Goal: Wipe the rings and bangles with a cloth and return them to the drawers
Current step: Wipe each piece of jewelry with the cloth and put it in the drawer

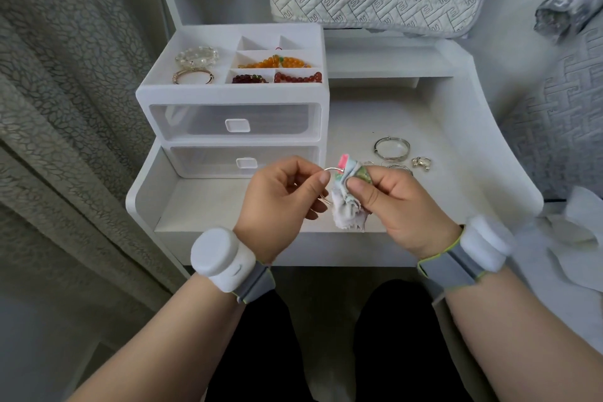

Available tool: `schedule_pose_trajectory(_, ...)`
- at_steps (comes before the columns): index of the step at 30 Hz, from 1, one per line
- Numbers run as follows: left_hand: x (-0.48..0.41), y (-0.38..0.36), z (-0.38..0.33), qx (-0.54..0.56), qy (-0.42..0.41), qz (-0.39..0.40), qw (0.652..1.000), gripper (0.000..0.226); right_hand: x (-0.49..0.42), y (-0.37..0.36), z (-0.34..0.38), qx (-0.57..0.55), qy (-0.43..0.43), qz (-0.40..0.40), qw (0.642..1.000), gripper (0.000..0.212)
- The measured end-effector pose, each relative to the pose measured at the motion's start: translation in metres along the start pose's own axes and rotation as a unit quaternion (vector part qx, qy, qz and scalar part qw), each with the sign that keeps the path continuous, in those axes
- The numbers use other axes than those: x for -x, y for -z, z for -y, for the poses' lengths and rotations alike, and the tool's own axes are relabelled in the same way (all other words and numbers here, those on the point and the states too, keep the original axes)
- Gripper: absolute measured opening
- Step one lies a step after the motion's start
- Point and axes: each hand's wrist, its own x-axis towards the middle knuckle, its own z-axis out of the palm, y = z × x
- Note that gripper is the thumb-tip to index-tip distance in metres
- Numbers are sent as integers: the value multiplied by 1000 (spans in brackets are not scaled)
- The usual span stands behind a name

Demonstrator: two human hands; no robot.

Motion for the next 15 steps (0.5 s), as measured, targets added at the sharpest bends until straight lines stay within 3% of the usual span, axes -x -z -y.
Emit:
schedule_pose_trajectory(3,-1,1,-2,-35,-14,-6,999,16,-2,2,-5,176,37,-64,982,24)
schedule_pose_trajectory(5,1,-4,-2,-43,-31,-16,998,17,-4,1,-11,305,88,-141,938,30)
schedule_pose_trajectory(8,3,-11,0,-15,-44,-43,998,14,-7,-7,-17,367,110,-203,901,40)
schedule_pose_trajectory(10,2,-12,3,5,-44,-61,997,13,-7,-11,-17,298,89,-203,928,42)
schedule_pose_trajectory(13,0,-13,8,62,-10,-87,994,15,-5,-16,-12,80,38,-152,984,34)
schedule_pose_trajectory(15,1,-16,8,142,32,-92,985,16,-5,-18,-14,-51,8,-116,992,31)
